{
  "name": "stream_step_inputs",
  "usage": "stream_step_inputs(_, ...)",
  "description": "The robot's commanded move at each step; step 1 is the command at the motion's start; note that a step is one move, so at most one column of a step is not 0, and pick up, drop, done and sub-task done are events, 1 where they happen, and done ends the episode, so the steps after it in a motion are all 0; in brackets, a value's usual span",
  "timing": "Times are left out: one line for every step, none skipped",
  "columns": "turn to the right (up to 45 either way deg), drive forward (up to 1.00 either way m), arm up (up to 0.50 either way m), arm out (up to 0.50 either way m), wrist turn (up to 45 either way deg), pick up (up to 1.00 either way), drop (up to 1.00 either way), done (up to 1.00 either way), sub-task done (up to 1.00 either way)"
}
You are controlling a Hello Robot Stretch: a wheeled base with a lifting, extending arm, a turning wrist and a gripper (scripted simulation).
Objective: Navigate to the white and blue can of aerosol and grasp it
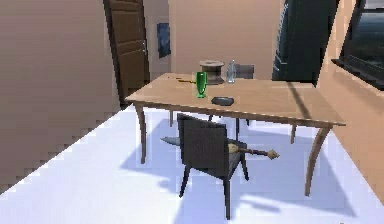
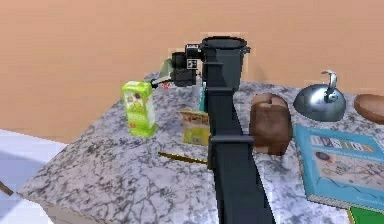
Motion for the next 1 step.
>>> stream_step_inputs(0.0,0.0,0.0,0.0,0.0,0.0,0.0,1.0,0.0)
